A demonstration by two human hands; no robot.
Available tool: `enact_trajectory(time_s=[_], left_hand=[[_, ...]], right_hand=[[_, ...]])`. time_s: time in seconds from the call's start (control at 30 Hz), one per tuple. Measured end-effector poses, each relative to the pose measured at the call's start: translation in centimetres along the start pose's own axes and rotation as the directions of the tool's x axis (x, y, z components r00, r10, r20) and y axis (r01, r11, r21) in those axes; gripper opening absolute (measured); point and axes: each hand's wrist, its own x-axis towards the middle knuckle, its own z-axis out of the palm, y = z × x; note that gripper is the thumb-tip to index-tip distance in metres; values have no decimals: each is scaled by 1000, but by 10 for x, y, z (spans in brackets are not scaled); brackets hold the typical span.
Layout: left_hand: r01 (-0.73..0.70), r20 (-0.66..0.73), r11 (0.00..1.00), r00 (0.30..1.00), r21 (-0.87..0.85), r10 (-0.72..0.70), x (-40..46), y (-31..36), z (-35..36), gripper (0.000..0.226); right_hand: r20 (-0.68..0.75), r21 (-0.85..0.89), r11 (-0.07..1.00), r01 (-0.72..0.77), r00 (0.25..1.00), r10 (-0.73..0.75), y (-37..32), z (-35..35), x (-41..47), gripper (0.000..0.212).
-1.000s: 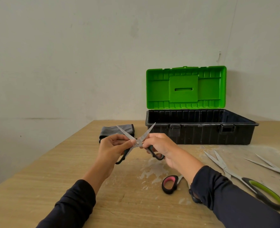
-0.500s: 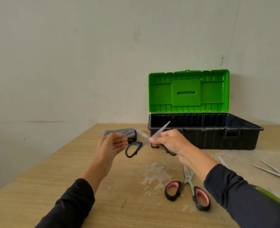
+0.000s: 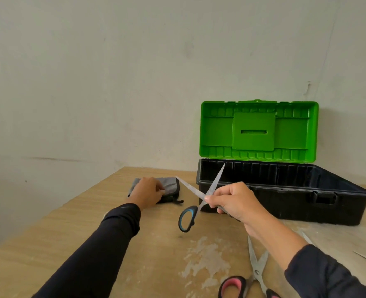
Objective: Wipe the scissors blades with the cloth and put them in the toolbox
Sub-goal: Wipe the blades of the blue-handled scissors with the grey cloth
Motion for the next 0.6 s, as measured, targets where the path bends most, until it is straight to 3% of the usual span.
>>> enact_trajectory(time_s=[0.13,0.27,0.33,0.6], left_hand=[[124,-37,991,991,-51,-126,6,-7,-6,30],[198,56,944,974,264,-220,2,-4,-3,53],[266,69,909,951,322,-303,2,-2,-1,64],[467,66,882,880,62,-471,-4,-2,-8,71]], right_hand=[[-14,10,1000,-10,1000,10,3,-5,5,17],[14,1,1000,-24,1000,24,3,-5,4,21],[24,-7,1000,-24,999,24,2,-4,3,22],[32,-4,1000,-25,999,25,-2,-3,-2,22]])
